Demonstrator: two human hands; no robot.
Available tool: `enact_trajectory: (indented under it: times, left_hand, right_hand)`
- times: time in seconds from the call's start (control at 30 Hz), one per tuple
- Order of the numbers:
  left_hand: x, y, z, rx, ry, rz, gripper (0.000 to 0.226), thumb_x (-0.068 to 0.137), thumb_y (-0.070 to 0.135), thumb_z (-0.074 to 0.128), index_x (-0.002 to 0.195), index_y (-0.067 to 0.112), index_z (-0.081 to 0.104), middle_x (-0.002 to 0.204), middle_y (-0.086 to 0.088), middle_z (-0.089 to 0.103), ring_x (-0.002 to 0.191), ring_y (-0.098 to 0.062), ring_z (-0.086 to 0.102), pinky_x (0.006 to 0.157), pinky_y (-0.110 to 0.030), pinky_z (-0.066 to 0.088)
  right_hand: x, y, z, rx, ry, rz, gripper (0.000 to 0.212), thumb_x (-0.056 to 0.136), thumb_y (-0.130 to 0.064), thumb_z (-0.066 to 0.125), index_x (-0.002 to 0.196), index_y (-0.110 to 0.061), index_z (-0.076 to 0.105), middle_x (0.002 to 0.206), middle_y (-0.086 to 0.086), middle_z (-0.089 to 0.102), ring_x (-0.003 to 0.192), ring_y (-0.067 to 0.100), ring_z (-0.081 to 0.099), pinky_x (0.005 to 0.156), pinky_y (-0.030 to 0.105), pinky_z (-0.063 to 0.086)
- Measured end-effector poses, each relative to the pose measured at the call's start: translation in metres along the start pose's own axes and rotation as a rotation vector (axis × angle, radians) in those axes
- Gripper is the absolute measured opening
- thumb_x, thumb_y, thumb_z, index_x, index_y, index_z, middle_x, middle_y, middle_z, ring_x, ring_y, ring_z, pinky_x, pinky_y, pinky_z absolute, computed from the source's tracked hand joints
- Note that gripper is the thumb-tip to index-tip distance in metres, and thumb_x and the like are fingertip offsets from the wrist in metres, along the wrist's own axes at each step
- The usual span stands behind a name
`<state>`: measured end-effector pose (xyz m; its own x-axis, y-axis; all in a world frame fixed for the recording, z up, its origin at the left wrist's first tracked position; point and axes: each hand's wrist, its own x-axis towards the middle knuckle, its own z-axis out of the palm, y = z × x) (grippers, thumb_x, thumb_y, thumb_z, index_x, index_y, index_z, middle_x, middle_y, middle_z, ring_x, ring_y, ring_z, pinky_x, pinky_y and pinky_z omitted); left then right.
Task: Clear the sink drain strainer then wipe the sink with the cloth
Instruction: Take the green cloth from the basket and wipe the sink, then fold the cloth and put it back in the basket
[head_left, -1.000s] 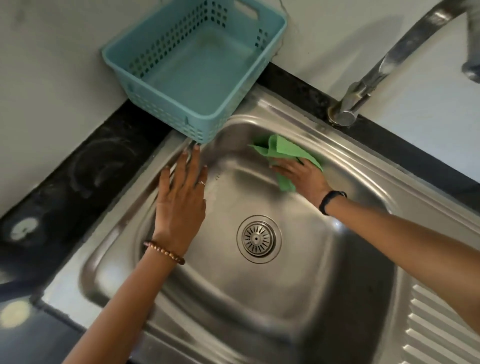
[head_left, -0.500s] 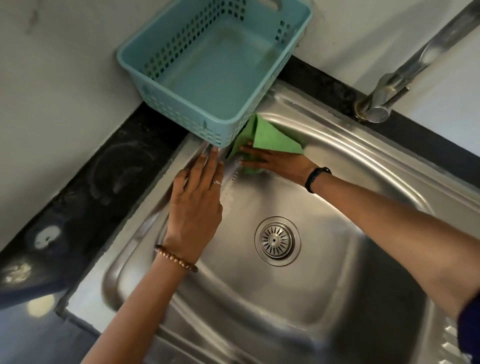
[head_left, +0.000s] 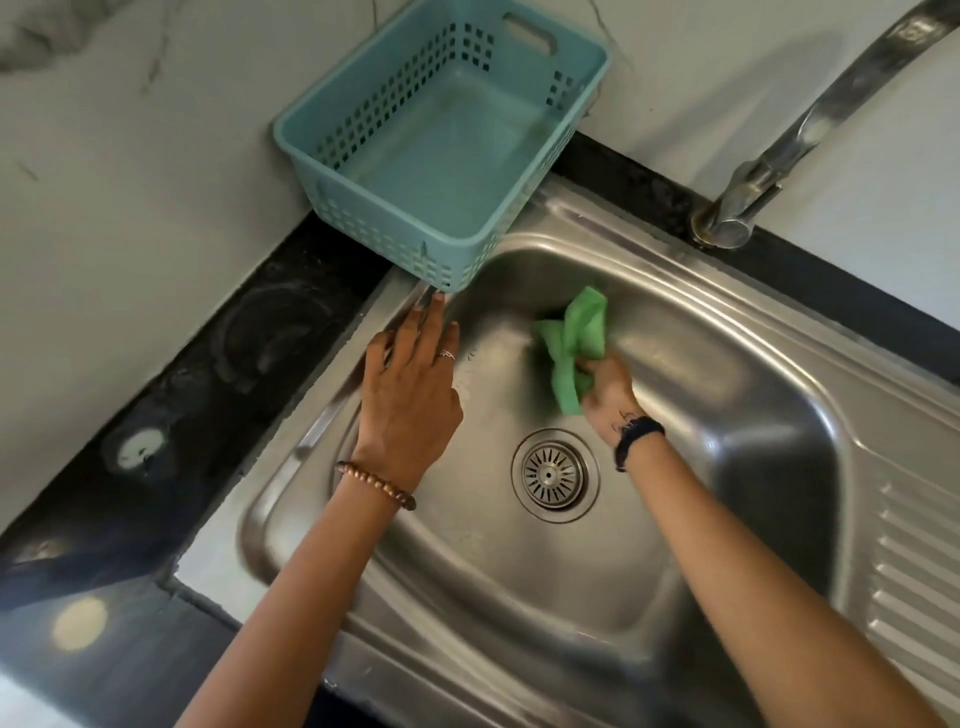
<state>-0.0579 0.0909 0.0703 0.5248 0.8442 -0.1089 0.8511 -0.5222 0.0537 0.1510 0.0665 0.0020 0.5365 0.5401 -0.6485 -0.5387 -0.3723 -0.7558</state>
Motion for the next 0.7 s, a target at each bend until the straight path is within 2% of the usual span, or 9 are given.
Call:
enact_trajectory:
  times: [0.07,0.13,0.2,0.3,0.43,0.53,0.63,0.7]
  left_hand:
    - [0.001,-0.002,-0.002,-0.021,0.012,0.005,0.063,0.088,0.025,0.035,0.147,0.018,0.016,0.159,-0.003,0.006,0.144,-0.021,0.012,0.110,-0.038,0.019]
    - [0.002,-0.005,-0.004,-0.070,0.035,0.015,0.065,0.087,0.024,0.037,0.148,0.016,0.015,0.158,-0.002,0.013,0.142,-0.019,0.019,0.109,-0.035,0.020]
    - [0.003,-0.009,-0.005,-0.146,0.068,0.011,0.067,0.086,0.023,0.038,0.148,0.017,0.014,0.156,0.000,0.020,0.141,-0.016,0.023,0.106,-0.032,0.021]
    - [0.005,-0.011,-0.004,-0.260,0.097,0.002,0.065,0.088,0.024,0.038,0.148,0.019,0.016,0.155,0.002,0.025,0.139,-0.014,0.026,0.104,-0.029,0.021]
    - [0.009,-0.010,-0.008,-0.328,0.065,-0.010,0.063,0.089,0.028,0.033,0.148,0.021,0.013,0.156,0.004,0.022,0.140,-0.012,0.023,0.104,-0.029,0.018]
    - [0.009,-0.008,-0.011,-0.327,0.028,-0.015,0.061,0.092,0.028,0.032,0.149,0.021,0.010,0.157,0.004,0.018,0.141,-0.013,0.019,0.106,-0.031,0.017]
    - [0.014,-0.015,-0.012,-0.344,-0.055,0.002,0.055,0.097,0.024,0.031,0.149,0.020,0.012,0.158,0.003,0.014,0.143,-0.015,0.015,0.111,-0.035,0.016]
    - [0.015,-0.021,-0.013,-0.426,-0.133,0.032,0.048,0.099,0.018,0.033,0.146,0.011,0.024,0.156,-0.003,0.021,0.143,-0.019,0.019,0.113,-0.035,0.019]
  right_hand:
    - [-0.003,0.001,0.026,0.392,-0.076,0.089,0.028,0.099,-0.013,0.033,0.087,-0.011,0.058,0.079,0.007,0.064,0.074,0.022,0.059,0.078,0.036,0.049]
    - [-0.004,-0.004,0.056,0.520,-0.145,0.112,0.031,0.099,-0.021,0.031,0.081,-0.014,0.056,0.080,0.007,0.057,0.074,0.022,0.054,0.079,0.037,0.044]
    - [-0.008,-0.006,0.084,0.435,-0.170,0.163,0.032,0.097,-0.025,0.031,0.079,-0.014,0.055,0.079,0.007,0.054,0.072,0.020,0.052,0.075,0.032,0.043]
    - [-0.016,0.006,0.106,0.258,-0.238,0.187,0.026,0.089,-0.014,0.034,0.075,-0.011,0.056,0.076,0.011,0.055,0.071,0.022,0.052,0.074,0.031,0.044]
    - [-0.047,0.027,0.101,0.076,-0.360,0.252,0.028,0.085,-0.005,0.033,0.071,-0.010,0.056,0.050,0.002,0.063,0.058,0.017,0.059,0.055,0.024,0.049]
    - [-0.077,0.054,0.091,-0.189,-0.549,0.312,0.035,0.087,-0.001,0.032,0.061,-0.009,0.055,0.041,-0.002,0.059,0.040,0.011,0.058,0.041,0.015,0.046]
    - [-0.100,0.074,0.072,-0.412,-0.757,0.453,0.046,0.080,0.005,0.034,0.047,-0.010,0.062,0.043,0.000,0.062,0.041,0.011,0.060,0.044,0.015,0.046]
    - [-0.108,0.071,0.050,-0.338,-0.756,0.480,0.039,0.079,0.004,0.035,0.059,-0.008,0.066,0.053,0.002,0.067,0.052,0.014,0.064,0.059,0.021,0.051]
